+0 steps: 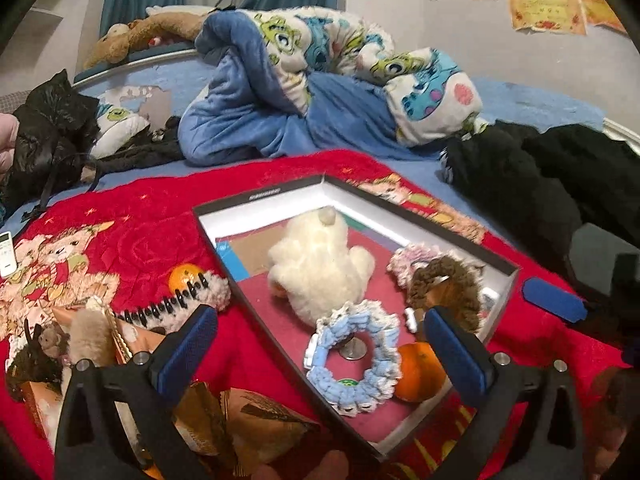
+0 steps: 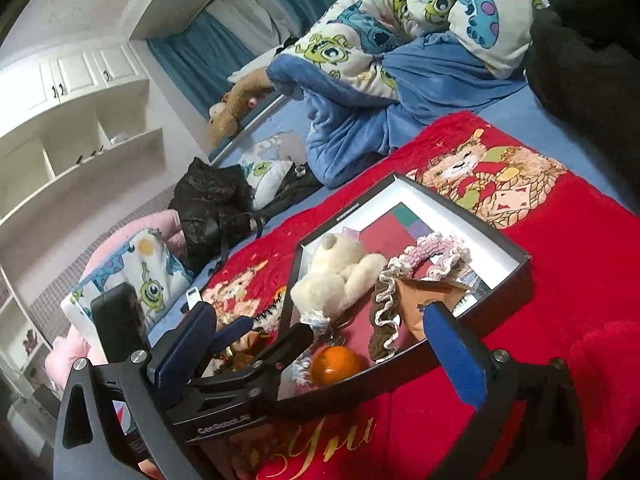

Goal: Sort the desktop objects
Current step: 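Withdraw both tools from the box back toward the item pile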

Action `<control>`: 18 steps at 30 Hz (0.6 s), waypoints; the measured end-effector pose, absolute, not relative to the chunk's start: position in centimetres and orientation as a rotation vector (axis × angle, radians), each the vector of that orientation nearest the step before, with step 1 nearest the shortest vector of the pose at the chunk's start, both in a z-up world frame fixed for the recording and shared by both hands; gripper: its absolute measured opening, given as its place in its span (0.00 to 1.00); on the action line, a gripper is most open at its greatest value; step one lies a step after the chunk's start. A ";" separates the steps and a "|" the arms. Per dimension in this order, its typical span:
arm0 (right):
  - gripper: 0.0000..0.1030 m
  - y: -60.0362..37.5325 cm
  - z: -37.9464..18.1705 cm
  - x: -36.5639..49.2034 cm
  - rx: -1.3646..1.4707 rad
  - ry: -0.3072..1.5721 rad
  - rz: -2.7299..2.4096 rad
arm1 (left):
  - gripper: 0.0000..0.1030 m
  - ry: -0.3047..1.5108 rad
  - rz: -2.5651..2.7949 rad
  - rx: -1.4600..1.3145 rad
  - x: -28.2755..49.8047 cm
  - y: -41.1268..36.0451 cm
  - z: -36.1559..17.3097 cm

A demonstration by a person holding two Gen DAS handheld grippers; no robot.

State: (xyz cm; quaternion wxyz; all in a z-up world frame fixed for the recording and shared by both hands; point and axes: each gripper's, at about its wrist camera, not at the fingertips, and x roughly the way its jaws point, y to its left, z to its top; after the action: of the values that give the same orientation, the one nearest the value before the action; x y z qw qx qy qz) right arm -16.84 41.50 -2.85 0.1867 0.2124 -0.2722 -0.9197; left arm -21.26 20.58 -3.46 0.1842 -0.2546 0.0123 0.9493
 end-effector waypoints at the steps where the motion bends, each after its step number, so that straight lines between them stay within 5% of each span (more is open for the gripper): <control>1: 1.00 41.6 -2.6 -16.5 0.581 -0.776 -2.591 | 1.00 0.029 2.671 -0.707 -21.1 20.4 -3.2; 18: 1.00 41.6 1.0 -11.7 0.420 -0.776 -2.604 | 1.00 -0.018 2.727 -0.696 -15.5 13.9 3.3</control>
State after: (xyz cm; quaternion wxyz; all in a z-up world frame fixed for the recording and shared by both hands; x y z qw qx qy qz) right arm -11.71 41.57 1.02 0.1948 0.1498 -0.2768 -0.9290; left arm -15.51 13.88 3.29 0.1628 -0.2440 -0.0064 0.9560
